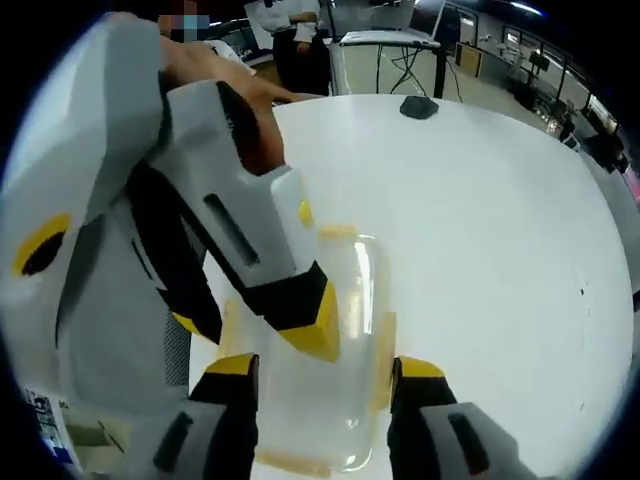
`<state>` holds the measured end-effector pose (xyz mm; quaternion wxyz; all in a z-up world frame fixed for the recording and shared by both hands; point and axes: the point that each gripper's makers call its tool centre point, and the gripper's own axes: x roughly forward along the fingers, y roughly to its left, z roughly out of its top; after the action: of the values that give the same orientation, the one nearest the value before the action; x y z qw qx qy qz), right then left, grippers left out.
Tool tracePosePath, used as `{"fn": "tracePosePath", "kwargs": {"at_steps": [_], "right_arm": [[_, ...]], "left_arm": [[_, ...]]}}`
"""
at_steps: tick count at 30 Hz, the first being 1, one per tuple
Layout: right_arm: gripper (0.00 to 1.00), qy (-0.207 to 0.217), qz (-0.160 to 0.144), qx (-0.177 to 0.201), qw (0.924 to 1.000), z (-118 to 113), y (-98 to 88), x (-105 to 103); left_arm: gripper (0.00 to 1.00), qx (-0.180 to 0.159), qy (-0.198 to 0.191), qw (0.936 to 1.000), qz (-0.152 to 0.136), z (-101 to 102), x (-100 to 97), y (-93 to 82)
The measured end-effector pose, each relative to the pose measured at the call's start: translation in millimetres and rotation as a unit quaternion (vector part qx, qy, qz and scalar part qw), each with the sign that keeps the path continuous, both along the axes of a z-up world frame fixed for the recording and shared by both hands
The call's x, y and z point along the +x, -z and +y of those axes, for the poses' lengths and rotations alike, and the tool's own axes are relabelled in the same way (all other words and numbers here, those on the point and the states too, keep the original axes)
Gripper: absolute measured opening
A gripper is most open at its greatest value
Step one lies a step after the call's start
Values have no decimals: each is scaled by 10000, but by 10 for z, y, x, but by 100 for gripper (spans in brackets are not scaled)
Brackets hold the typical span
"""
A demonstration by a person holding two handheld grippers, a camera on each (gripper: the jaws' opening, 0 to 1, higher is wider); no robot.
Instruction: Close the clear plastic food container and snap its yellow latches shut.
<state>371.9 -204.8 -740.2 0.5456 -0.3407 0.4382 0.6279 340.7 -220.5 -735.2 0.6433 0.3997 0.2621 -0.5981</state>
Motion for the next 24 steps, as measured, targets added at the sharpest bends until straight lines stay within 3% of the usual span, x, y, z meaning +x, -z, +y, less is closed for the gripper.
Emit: {"fn": "tracePosePath", "kwargs": {"at_steps": [17, 19, 20, 21, 24], "right_arm": [[48, 7, 171, -230, 9996, -4, 20, -18], [48, 7, 196, -320, 9993, -7, 51, 2], [48, 31, 215, -335, 9992, -8, 38, -7], [48, 70, 244, -364, 9990, -6, 36, -7], [48, 19, 215, -378, 9991, -5, 36, -3]], "left_arm": [[46, -91, -42, 9996, -248, -13, 2, 21], [45, 10, -186, 9984, -526, 30, 80, 12], [45, -74, -109, 9992, -381, 8, 12, 16], [45, -65, -25, 9989, -459, -1, 9, 18], [45, -158, -112, 9992, -345, 8, 26, 12]]}}
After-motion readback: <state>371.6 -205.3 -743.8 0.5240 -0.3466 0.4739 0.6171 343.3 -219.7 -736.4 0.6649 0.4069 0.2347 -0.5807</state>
